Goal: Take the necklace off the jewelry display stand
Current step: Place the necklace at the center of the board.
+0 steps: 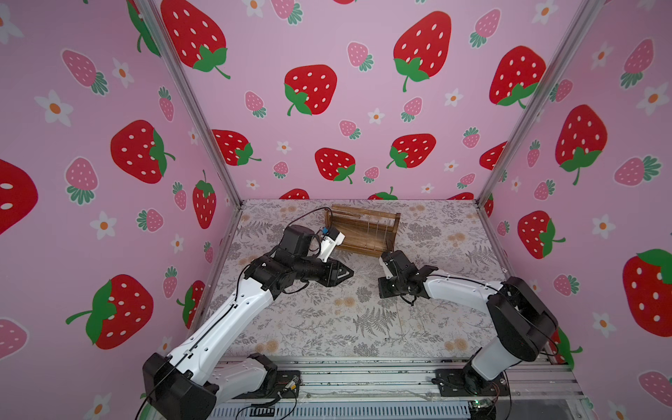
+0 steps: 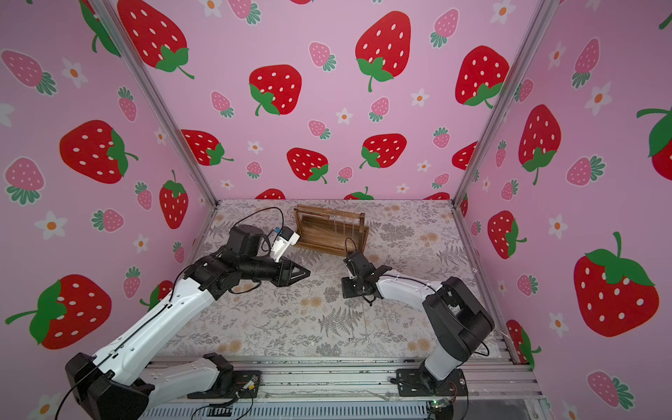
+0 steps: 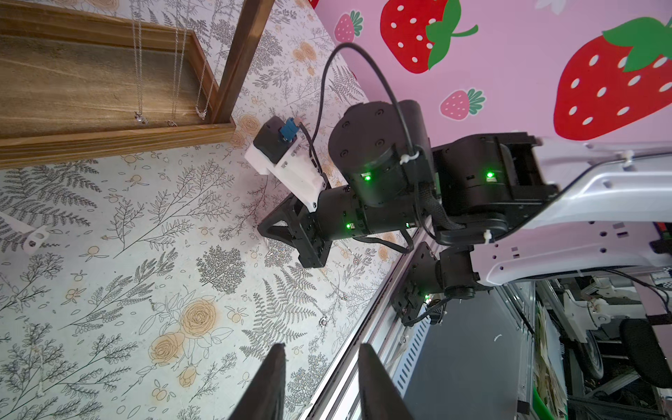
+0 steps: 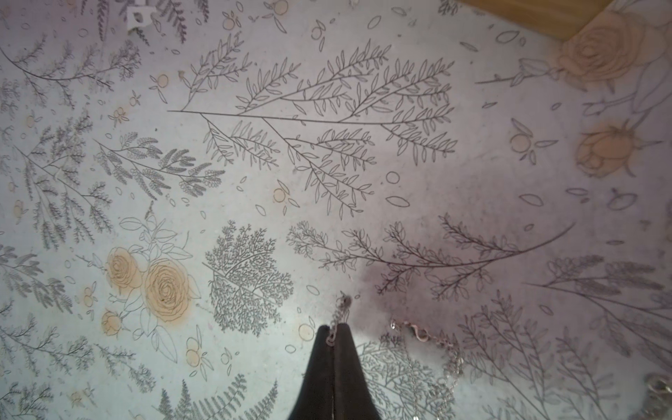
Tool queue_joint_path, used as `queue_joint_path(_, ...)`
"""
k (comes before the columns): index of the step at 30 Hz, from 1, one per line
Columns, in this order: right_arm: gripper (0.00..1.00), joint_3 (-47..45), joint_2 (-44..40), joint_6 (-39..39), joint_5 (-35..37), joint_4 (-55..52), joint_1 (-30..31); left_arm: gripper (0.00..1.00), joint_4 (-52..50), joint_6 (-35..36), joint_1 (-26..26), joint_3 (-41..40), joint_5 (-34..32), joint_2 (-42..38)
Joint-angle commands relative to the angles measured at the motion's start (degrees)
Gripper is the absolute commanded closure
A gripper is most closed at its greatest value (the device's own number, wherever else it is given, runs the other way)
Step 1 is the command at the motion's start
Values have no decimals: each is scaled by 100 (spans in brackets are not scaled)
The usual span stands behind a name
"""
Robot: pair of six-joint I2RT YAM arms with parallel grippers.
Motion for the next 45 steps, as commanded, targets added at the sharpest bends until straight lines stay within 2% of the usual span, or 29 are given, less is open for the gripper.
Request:
queue_joint_path(1,100,143,140,-26,108,-41,-36,65,-12,46,-3,62,165,24)
queue_joint_path(26,100,251,462,60,173,12,-150,65,53,14,-2,34,314,162)
queue_joint_path(28,96,251,453,53,178,12,-164,65,57,12,-3,24,330,172)
queue_joint_path(33,78,243,427,35,147,29,-167,65,63,5,-1,61,332,195)
queue_joint_path(39,67,242,404,27,76,47,-165,65,37,29,-3,71,316,199)
queue_joint_path(43,66,224,329,27,67,43,-166,65,35,36,-2,72,297,215)
queue_joint_path(45,62,211,251,27,44,38,-160,65,16,40,0,70,282,225)
